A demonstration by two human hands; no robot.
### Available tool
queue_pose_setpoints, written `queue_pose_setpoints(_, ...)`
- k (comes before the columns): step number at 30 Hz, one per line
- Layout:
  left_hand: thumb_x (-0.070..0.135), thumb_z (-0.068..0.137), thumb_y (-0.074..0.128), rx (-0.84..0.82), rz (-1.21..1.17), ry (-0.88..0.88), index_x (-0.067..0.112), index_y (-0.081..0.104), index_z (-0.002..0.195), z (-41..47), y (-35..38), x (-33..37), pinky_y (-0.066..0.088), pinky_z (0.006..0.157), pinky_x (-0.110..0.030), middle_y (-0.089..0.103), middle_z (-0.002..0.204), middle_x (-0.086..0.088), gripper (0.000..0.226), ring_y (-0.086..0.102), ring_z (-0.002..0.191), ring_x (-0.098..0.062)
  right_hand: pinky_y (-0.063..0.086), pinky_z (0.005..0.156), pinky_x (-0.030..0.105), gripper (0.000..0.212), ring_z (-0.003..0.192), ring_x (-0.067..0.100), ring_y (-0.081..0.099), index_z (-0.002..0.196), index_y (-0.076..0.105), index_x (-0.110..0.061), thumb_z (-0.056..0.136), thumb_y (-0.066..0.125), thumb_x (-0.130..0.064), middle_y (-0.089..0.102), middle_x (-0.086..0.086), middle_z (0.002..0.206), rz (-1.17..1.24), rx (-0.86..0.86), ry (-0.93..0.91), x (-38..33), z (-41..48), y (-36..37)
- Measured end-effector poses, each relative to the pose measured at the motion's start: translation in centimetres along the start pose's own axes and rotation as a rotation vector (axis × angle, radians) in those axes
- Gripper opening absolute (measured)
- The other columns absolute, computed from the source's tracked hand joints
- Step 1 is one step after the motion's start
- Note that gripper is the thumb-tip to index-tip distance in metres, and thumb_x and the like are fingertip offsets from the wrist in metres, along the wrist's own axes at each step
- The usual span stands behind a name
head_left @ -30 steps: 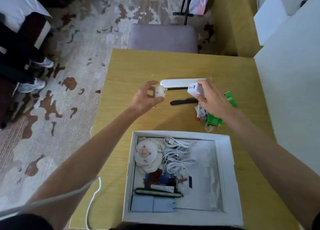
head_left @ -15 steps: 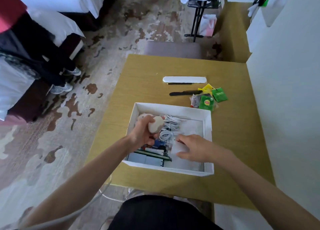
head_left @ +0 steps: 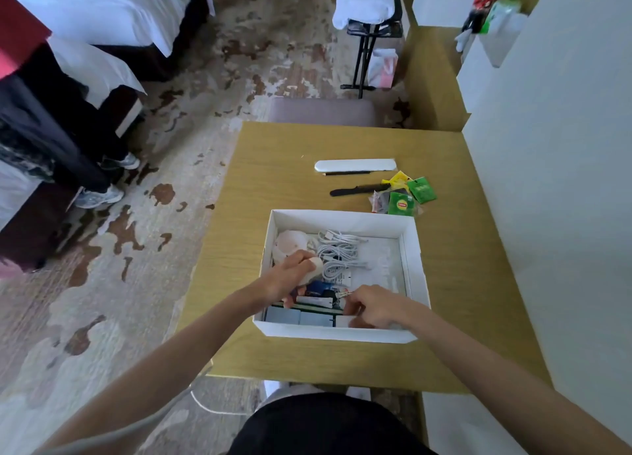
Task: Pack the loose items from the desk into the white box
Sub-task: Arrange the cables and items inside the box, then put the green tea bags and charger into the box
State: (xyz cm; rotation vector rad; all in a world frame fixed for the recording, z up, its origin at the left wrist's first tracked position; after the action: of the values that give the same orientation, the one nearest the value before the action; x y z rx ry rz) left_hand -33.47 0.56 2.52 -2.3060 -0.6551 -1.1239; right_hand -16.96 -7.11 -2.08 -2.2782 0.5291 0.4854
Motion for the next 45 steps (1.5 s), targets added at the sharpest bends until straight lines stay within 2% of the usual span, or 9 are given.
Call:
queue_pose_setpoints(4, 0.040, 0.095, 0.046, -0.043, 0.247, 0.166, 0.030, 0.043, 0.119, 1.0, 0.4, 0.0, 0.045, 0.049, -0.019, 0.056, 0.092, 0.004, 0.026, 0.056, 0.070, -0.010, 0.041, 0.072, 0.016, 0.031, 0.091, 0.010, 0.057, 0.111, 0.066, -0.017, 0.083, 0.075, -0.027, 0.066, 0.000, 0.113, 0.083, 0.104, -0.003, 0.2, -0.3, 0.1)
queue_pose_setpoints(9, 0.037, 0.088, 0.057, -0.111, 0.796, 0.537, 0.026, 0.044, 0.129, 2.3, 1.1, -0.1, 0.046, 0.086, -0.030, 0.051, 0.129, 0.003, 0.045, 0.052, 0.113, -0.015, 0.043, 0.064, 0.004, 0.017, 0.082, -0.002, 0.060, 0.099, 0.069, -0.022, 0.083, 0.073, -0.026, 0.066, -0.012, 0.094, 0.270, 0.292, -0.018, 0.6, -0.9, -2.0)
queue_pose_setpoints(15, 0.024, 0.082, 0.061, -0.122, 1.365, 0.842, 0.026, 0.044, 0.137, 2.9, 1.6, -0.2, 0.037, 0.098, -0.037, 0.051, 0.138, 0.001, 0.057, 0.040, 0.126, -0.022, 0.051, 0.082, 0.024, 0.015, 0.095, 0.012, 0.063, 0.103, 0.069, -0.018, 0.090, 0.065, -0.025, 0.068, -0.006, 0.103, 0.241, 0.322, -0.056, 0.9, -1.1, -4.0)
queue_pose_setpoints(19, 0.038, 0.086, 0.056, -0.035, 1.136, 0.824, 0.026, 0.053, 0.127, 2.7, -0.2, 1.4, 0.040, 0.097, -0.032, 0.057, 0.128, 0.004, 0.044, 0.046, 0.119, -0.015, 0.045, 0.069, 0.007, 0.011, 0.087, -0.006, 0.060, 0.103, 0.066, -0.026, 0.093, 0.061, -0.023, 0.065, -0.017, 0.100, 0.256, 0.498, -0.168, 1.4, -3.0, -8.1)
queue_pose_setpoints(23, 0.039, 0.092, 0.054, 0.145, 0.832, 0.669, 0.022, 0.058, 0.122, 3.8, -2.3, 4.9, 0.046, 0.093, -0.028, 0.063, 0.120, 0.003, 0.035, 0.056, 0.109, -0.010, 0.048, 0.073, 0.013, 0.014, 0.090, -0.003, 0.059, 0.105, 0.068, -0.023, 0.094, 0.059, -0.023, 0.066, -0.017, 0.099, 0.336, 0.699, -0.210, 3.1, -4.3, -12.4)
queue_pose_setpoints(29, 0.026, 0.093, 0.051, 0.352, 0.566, 0.509, 0.029, 0.066, 0.097, 9.9, -3.9, 10.7, 0.049, 0.059, -0.019, 0.070, 0.095, 0.005, 0.016, 0.062, 0.073, -0.005, 0.050, 0.078, 0.024, 0.017, 0.095, 0.008, 0.060, 0.107, 0.067, -0.020, 0.090, 0.064, -0.023, 0.067, -0.010, 0.103, 0.345, 0.807, -0.159, 5.6, -3.1, -17.5)
queue_pose_setpoints(32, 0.023, 0.088, 0.049, 0.355, 0.465, 0.360, 0.035, 0.059, 0.085, 14.7, -3.7, 11.7, 0.045, 0.049, -0.022, 0.071, 0.084, 0.003, 0.016, 0.056, 0.056, -0.009, 0.042, 0.070, 0.010, 0.020, 0.094, 0.007, 0.057, 0.111, 0.067, -0.013, 0.091, 0.063, -0.017, 0.067, -0.002, 0.109, 0.307, 0.846, -0.065, 7.8, -0.8, -19.1)
queue_pose_setpoints(38, 0.017, 0.087, 0.050, 0.147, 0.430, 0.194, 0.025, 0.049, 0.101, 24.7, -1.6, 11.2, 0.051, 0.072, -0.038, 0.069, 0.093, -0.007, 0.017, 0.062, 0.081, -0.024, 0.046, 0.098, 0.038, 0.040, 0.115, 0.025, 0.054, 0.126, 0.057, -0.005, 0.087, 0.066, -0.005, 0.057, 0.013, 0.127, 0.177, 0.716, 0.194, 13.2, 4.9, -19.7)
queue_pose_setpoints(45, 0.022, 0.091, 0.053, 0.104, 0.707, 0.215, 0.013, 0.052, 0.122, 32.0, -0.5, 9.8, 0.045, 0.094, -0.046, 0.055, 0.119, -0.014, 0.032, 0.052, 0.111, -0.032, 0.040, 0.103, 0.047, 0.067, 0.126, 0.029, 0.044, 0.136, 0.046, -0.016, 0.078, 0.077, -0.030, 0.051, 0.010, 0.134, -0.033, 0.681, 0.267, 16.1, 9.4, -20.5)
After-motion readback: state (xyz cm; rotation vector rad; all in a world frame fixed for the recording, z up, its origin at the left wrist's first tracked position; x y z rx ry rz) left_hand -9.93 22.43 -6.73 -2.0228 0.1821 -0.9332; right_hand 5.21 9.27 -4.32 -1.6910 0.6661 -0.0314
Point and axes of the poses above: each hand's wrist, its own z-axis towards the middle knuckle, its own y-axis out of the palm, x = y × z, the point moved 5 cm from there along z, towards the middle knuckle
